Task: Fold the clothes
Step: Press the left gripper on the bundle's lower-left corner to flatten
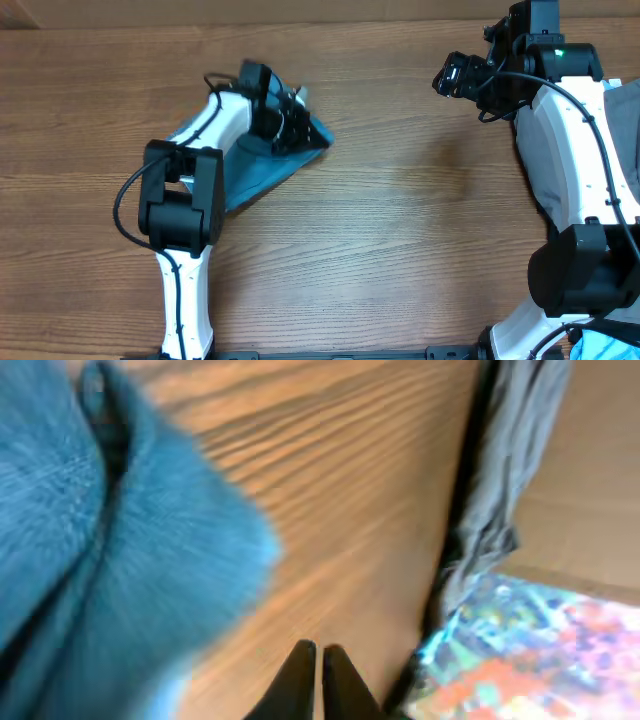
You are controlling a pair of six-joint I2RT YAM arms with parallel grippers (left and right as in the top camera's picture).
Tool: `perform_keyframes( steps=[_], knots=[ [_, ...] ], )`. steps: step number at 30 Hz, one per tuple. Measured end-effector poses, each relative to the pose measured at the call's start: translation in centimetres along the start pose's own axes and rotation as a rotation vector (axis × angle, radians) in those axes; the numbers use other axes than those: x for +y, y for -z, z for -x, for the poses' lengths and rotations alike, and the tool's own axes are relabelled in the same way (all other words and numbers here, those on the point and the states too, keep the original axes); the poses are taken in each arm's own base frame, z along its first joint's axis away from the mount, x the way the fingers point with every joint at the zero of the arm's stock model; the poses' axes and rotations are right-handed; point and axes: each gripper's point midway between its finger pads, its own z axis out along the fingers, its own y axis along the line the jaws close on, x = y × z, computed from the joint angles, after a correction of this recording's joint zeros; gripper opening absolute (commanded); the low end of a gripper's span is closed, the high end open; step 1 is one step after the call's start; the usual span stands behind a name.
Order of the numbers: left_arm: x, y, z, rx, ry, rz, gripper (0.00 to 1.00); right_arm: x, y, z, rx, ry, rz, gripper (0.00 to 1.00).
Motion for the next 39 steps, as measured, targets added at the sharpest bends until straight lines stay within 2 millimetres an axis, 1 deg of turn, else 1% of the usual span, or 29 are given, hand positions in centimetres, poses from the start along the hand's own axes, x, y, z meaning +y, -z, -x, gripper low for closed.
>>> perform_keyframes(
  steps=[1,2,3,4,5,6,7,8,9,10,12,14,16,21,23,25,26,28,30,34,39],
  knots=[
    [-1.0,1.2,0.5,-0.016,0.017,-0.002,0.10,0.0,0.0,0.0,0.000,0.000,0.000,1.00],
    [-2.5,3.5,1.3,-0.060,0.030,0.003,0.11,0.0,0.0,0.0,-0.001,0.000,0.000,1.00],
    [-3.3,5.2,1.7,-0.096,0.037,0.014,0.11,0.0,0.0,0.0,0.000,0.000,0.000,1.00],
    [-3.6,6.4,1.8,-0.119,0.048,0.035,0.13,0.0,0.0,0.0,0.000,0.000,0.000,1.00],
    [-3.9,8.3,1.9,-0.160,0.067,0.071,0.19,0.0,0.0,0.0,-0.001,0.000,0.000,1.00],
    [-4.0,9.9,1.8,-0.192,0.079,0.104,0.29,0.0,0.0,0.0,0.000,0.000,0.000,1.00],
    [-4.0,12.2,1.4,-0.242,0.110,0.163,0.39,0.0,0.0,0.0,0.000,0.000,0.000,1.00],
    [-3.9,14.0,1.1,-0.283,0.123,0.217,0.68,0.0,0.0,0.0,-0.001,0.000,0.000,1.00],
    [-3.6,15.5,0.7,-0.318,0.136,0.271,0.91,0.0,0.0,0.0,0.000,0.000,0.000,1.00],
    [-3.1,16.8,0.2,-0.348,0.160,0.345,1.00,0.0,0.0,0.0,0.001,-0.001,0.000,1.00],
    [-2.0,18.4,-1.0,-0.375,0.204,0.472,1.00,0.0,0.0,0.0,0.000,0.000,0.000,1.00],
    [-0.4,19.2,-1.7,-0.389,0.251,0.577,1.00,0.0,0.0,0.0,0.000,0.000,0.000,1.00],
    [1.1,19.4,-2.1,-0.391,0.290,0.628,1.00,0.0,0.0,0.0,0.000,-0.001,0.000,1.00],
    [6.8,19.6,-3.7,-0.387,0.449,0.712,1.00,0.0,0.0,0.0,0.000,0.000,0.000,1.00],
    [8.7,19.6,-4.3,-0.388,0.496,0.732,1.00,0.0,0.0,0.0,0.000,0.000,0.000,1.00],
    [10.8,19.5,-5.6,-0.370,0.559,0.761,1.00,0.0,0.0,0.0,0.000,-0.001,0.000,1.00],
    [11.6,19.3,-6.3,-0.357,0.584,0.772,1.00,0.0,0.0,0.0,0.000,-0.001,0.000,1.00],
    [12.6,19.4,-7.0,-0.350,0.619,0.791,1.00,0.0,0.0,0.0,0.000,0.000,0.000,1.00],
    [13.1,19.8,-7.2,-0.360,0.625,0.826,1.00,0.0,0.0,0.0,0.000,-0.001,0.000,1.00],
    [14.1,20.3,-6.4,-0.415,0.616,0.865,1.00,0.0,0.0,0.0,0.000,0.000,0.000,1.00],
    [16.6,19.1,-5.8,-0.476,0.606,0.869,1.00,0.0,0.0,0.0,-0.001,0.000,0.000,1.00]
  ],
)
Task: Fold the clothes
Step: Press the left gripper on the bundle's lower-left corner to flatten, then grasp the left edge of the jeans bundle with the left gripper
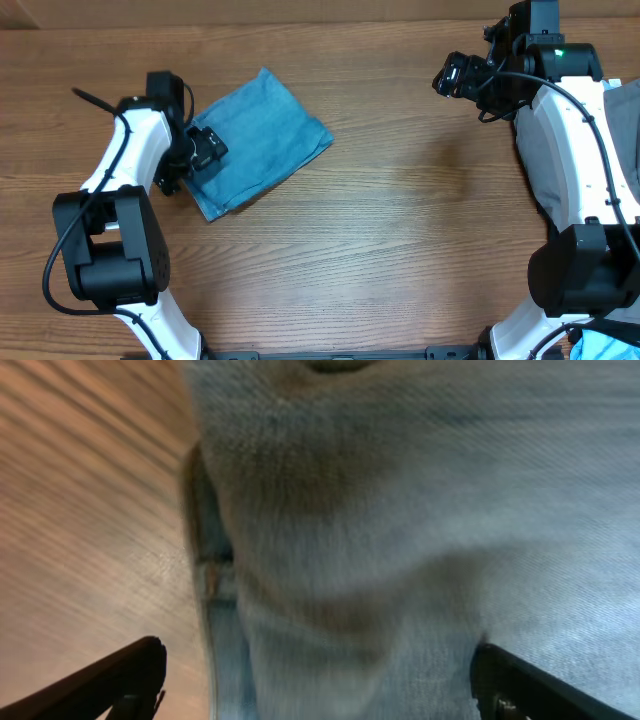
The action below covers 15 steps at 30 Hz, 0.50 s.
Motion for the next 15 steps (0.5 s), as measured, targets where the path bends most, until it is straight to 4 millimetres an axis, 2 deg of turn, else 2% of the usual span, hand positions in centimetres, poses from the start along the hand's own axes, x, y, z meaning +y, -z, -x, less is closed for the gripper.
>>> perform_keyframes(
  steps=[3,5,15],
  knots=[
    [-0.1,-1.9,-0.1,-0.027,0.014,-0.028,1.00,0.0,0.0,0.0,0.001,-0.001,0.000,1.00],
    [-0.1,-2.3,-0.2,-0.037,0.020,-0.043,1.00,0.0,0.0,0.0,0.001,0.000,0.000,1.00],
    [0.0,-2.9,-0.3,-0.097,0.068,-0.091,1.00,0.0,0.0,0.0,0.001,0.000,0.000,1.00]
  ],
)
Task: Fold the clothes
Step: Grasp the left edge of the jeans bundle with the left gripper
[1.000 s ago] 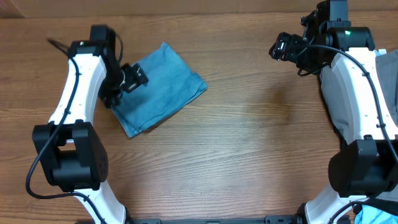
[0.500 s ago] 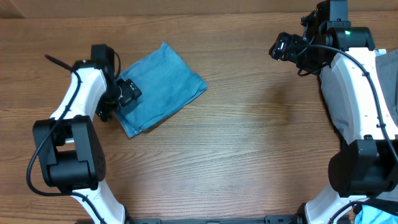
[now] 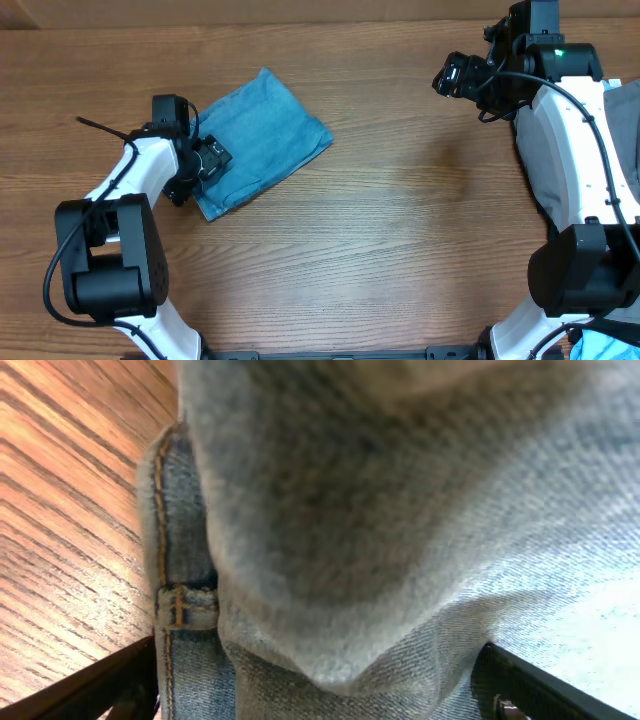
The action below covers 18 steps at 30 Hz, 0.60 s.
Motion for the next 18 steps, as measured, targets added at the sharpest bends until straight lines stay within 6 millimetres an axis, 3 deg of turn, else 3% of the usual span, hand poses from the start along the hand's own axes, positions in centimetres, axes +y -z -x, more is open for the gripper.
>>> perform_keyframes(
  steps=[11,18],
  knots=[
    [0.2,-0.1,0.3,-0.069,0.076,-0.022,1.00,0.0,0.0,0.0,0.000,0.000,0.000,1.00],
    [0.0,-0.4,1.8,-0.184,0.085,-0.072,1.00,0.0,0.0,0.0,0.001,-0.001,0.000,1.00]
  ],
)
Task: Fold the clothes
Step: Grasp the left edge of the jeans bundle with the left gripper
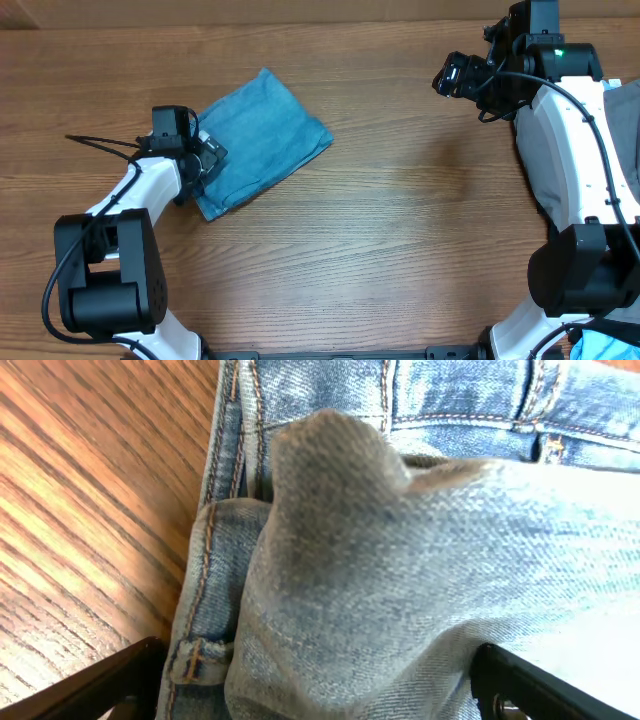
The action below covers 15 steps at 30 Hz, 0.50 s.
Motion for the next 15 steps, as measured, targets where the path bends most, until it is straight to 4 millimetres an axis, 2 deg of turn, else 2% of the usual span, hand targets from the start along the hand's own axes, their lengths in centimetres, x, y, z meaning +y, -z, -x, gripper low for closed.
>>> perform_keyframes(
  steps=[6,15],
  knots=[
    [0.05,0.01,-0.03,-0.017,0.002,-0.016,0.98,0.01,0.01,0.01,0.000,0.000,0.000,1.00],
    [0.21,-0.21,0.10,-0.035,0.012,-0.019,0.60,-0.01,0.00,0.00,0.000,0.001,0.000,1.00]
  ],
)
